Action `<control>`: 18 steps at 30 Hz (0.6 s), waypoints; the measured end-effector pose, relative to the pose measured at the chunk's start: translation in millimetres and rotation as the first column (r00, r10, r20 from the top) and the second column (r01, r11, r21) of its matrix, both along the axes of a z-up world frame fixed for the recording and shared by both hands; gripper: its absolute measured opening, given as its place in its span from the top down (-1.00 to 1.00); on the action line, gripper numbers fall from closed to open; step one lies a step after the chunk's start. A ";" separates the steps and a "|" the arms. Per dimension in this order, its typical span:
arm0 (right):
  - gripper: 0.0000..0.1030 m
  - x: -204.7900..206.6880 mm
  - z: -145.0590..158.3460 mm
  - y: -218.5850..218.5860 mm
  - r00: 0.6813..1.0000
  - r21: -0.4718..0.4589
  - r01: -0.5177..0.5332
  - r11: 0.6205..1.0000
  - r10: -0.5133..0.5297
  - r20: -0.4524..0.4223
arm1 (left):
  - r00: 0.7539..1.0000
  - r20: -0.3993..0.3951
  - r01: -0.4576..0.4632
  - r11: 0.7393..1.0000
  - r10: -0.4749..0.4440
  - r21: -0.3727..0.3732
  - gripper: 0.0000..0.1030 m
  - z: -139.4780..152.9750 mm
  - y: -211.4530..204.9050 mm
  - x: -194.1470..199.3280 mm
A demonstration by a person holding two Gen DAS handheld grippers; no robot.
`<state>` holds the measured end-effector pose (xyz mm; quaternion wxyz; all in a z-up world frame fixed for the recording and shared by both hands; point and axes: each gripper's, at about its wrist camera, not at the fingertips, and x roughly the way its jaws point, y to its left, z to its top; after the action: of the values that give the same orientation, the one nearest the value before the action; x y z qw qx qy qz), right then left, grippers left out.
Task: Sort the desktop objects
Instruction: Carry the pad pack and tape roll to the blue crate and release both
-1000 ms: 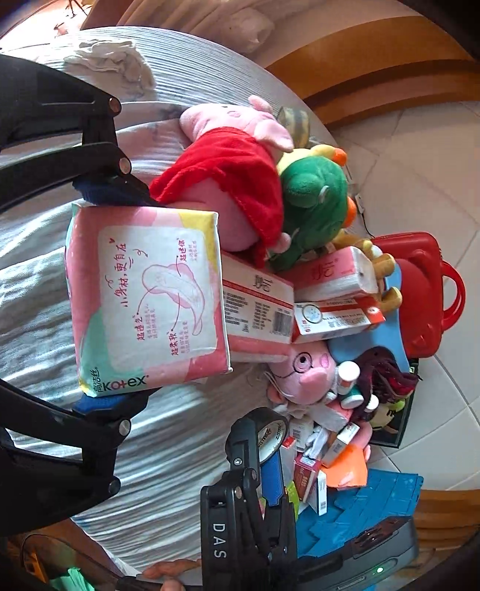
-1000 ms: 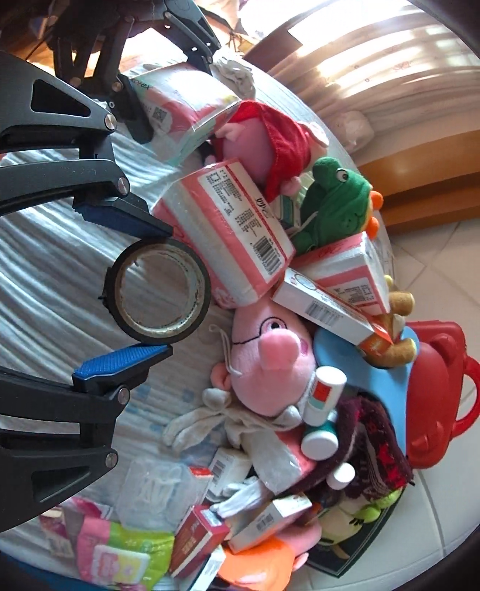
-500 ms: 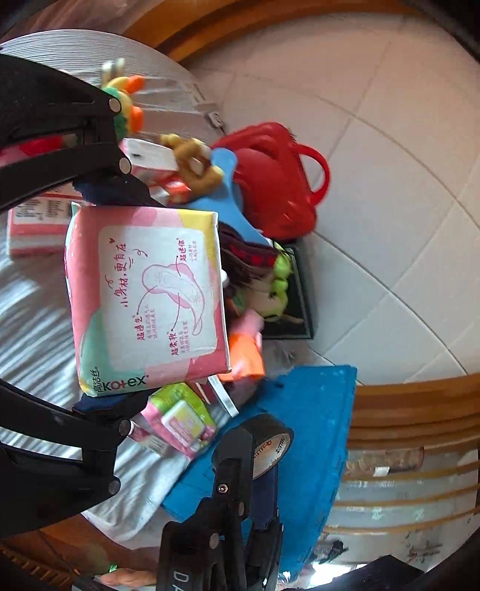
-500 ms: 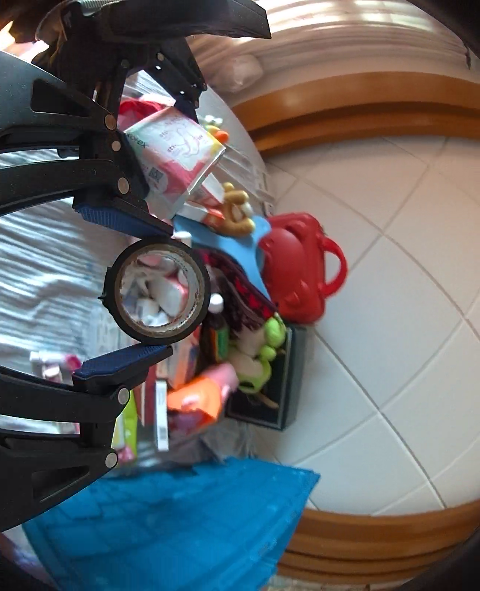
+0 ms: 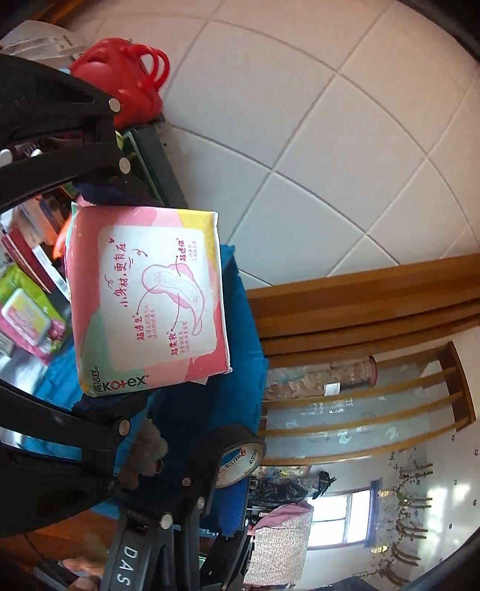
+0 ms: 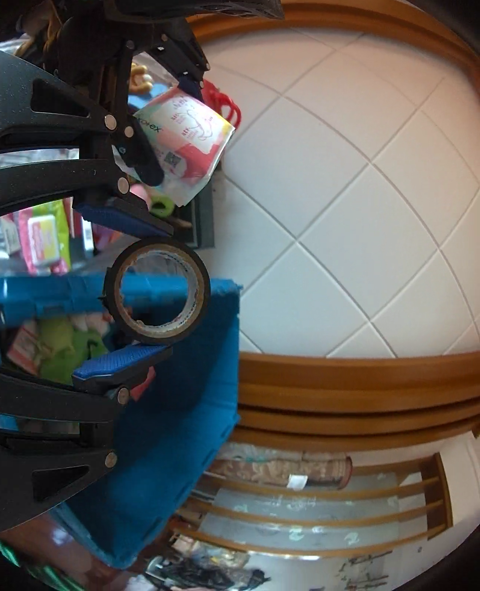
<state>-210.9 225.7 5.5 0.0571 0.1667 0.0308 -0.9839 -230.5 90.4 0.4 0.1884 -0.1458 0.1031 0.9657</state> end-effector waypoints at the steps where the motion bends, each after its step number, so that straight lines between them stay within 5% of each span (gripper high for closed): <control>1: -0.08 -6.0 5.4 14.5 1.000 -0.003 0.023 1.000 -0.023 -0.006 | 1.000 -0.009 0.016 1.000 -0.016 -0.003 -0.48 5.5 16.4 -6.7; 8: -0.12 -52.2 25.6 119.0 0.988 -0.060 0.155 0.986 -0.154 0.029 | 0.999 0.005 0.048 0.999 -0.048 -0.020 -0.52 21.7 108.4 -57.4; 10: -0.61 -66.4 29.7 139.7 0.981 -0.065 0.191 0.979 -0.189 0.039 | 0.999 0.010 0.039 0.998 -0.039 -0.043 -0.54 24.0 129.2 -71.0; 11: -0.69 -70.3 32.2 148.8 0.978 -0.063 0.209 0.976 -0.208 0.031 | 1.000 0.005 0.028 0.998 -0.028 -0.051 -0.59 24.9 136.2 -76.3; 18: -0.85 -82.4 32.1 181.7 0.967 -0.064 0.256 0.965 -0.256 0.002 | 0.999 -0.004 -0.043 0.999 0.043 -0.019 -0.80 27.0 143.9 -87.9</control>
<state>-293.3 407.4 37.6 -0.0653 0.1642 -0.0224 -0.9840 -318.4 234.3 27.3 0.1661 -0.1482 0.1096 0.9687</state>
